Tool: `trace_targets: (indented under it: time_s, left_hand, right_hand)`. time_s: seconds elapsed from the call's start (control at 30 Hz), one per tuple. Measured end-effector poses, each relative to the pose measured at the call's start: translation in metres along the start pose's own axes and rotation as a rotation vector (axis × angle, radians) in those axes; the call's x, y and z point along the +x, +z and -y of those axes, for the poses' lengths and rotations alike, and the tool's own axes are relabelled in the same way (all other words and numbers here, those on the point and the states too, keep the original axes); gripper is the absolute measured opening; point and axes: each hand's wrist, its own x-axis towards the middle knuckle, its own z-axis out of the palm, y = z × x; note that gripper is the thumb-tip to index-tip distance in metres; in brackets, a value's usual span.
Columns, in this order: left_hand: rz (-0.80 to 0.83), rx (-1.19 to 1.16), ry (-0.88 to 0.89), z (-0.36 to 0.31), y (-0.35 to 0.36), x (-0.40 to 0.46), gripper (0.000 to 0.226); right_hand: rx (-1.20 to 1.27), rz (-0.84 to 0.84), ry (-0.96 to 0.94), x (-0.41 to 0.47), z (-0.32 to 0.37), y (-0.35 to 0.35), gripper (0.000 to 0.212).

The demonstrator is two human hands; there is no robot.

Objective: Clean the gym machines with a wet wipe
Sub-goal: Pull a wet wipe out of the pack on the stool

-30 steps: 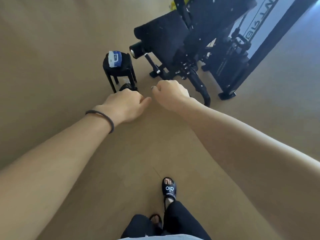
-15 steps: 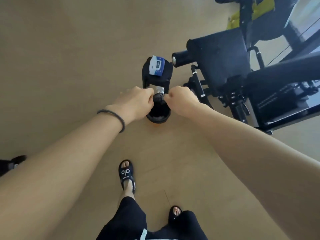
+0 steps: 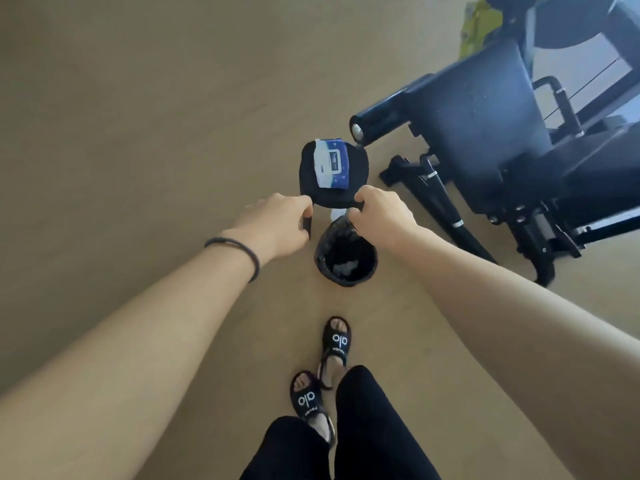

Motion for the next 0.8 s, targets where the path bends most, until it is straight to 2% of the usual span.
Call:
trace_targets:
  time_s: [0.07,0.23,0.4,0.5,0.63,0.73,0.8]
  left_hand:
    - [0.019,0.025,0.040,0.010,-0.012,0.040,0.034]
    - [0.070,0.109,0.100,0.042,-0.028,0.146,0.040]
    - [0.061,0.169,0.178,0.072,-0.042,0.247,0.042]
    - [0.091,0.222,0.235,0.086,-0.050,0.301,0.042]
    - [0.069,0.334,0.379,0.100,-0.048,0.381,0.038]
    - [0.066,0.430,0.510,0.107,-0.028,0.444,0.041]
    - [0.097,0.496,0.639,0.112,-0.007,0.483,0.046]
  right_hand:
    - [0.024,-0.010,0.016,0.036,0.003,0.001,0.025]
    - [0.127,0.086,0.085,0.143,0.014,0.014,0.052]
    - [0.177,0.048,0.183,0.231,0.020,0.027,0.039]
    - [0.237,0.034,0.260,0.269,0.022,0.035,0.039]
    - [0.325,0.010,0.358,0.319,0.026,0.057,0.047]
    - [0.437,-0.048,0.469,0.356,0.027,0.087,0.058]
    - [0.518,-0.099,0.565,0.382,0.026,0.114,0.059]
